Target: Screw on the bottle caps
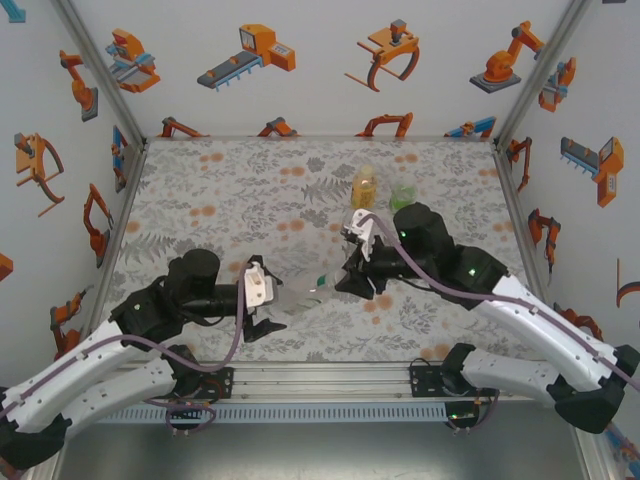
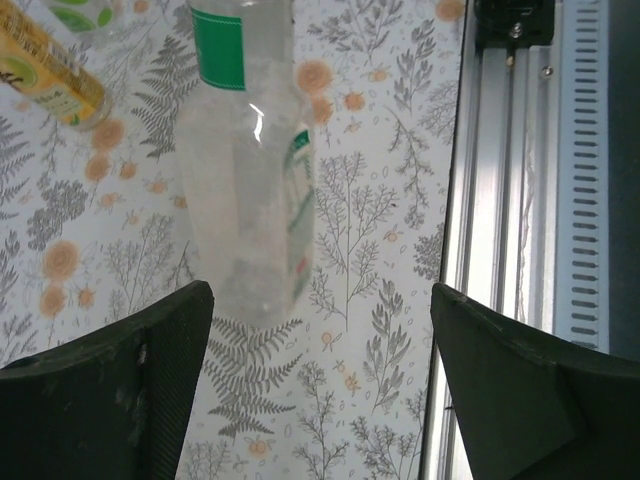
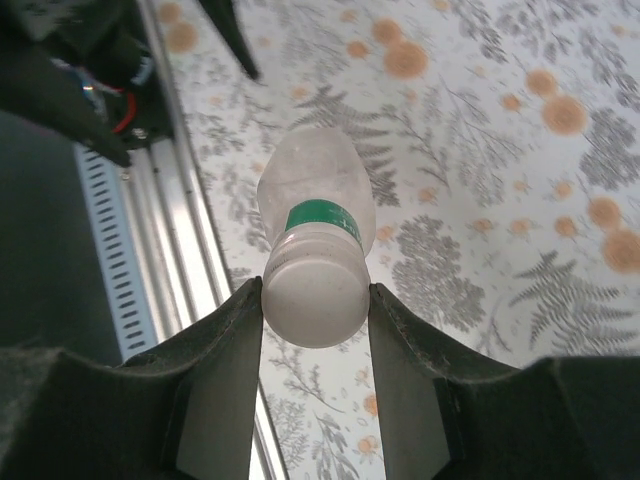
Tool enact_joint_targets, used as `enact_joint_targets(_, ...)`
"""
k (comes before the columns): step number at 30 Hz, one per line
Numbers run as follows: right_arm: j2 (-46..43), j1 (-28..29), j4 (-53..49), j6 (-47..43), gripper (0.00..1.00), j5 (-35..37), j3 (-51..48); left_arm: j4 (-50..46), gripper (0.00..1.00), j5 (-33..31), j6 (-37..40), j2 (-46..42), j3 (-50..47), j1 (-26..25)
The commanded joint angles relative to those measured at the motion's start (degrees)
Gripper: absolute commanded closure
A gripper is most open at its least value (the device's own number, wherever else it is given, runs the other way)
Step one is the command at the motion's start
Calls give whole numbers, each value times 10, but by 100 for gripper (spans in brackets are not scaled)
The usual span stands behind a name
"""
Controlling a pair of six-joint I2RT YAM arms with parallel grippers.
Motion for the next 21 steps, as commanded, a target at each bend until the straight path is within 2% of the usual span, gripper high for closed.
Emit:
enact_joint_targets(1, 45, 0, -37, 26, 100, 112, 53, -25, 18, -38, -17, -20, -15, -1)
enact_joint_targets(4, 112, -2, -78, 60, 100, 186, 106, -24, 17, -56, -33, -34, -23, -1)
enact_joint_targets(7, 194, -9, -134, 85, 100, 228, 175, -13, 14, -87, -64, -44, -36, -1)
enact_joint_targets(16, 411, -58, -254, 156, 100, 258, 393, -4, 11, -167, -117, -61, -61, 1)
enact_joint_targets(21, 538, -99, -357, 181, 100, 247, 570, -5, 11, -188, -121, -67, -68, 2)
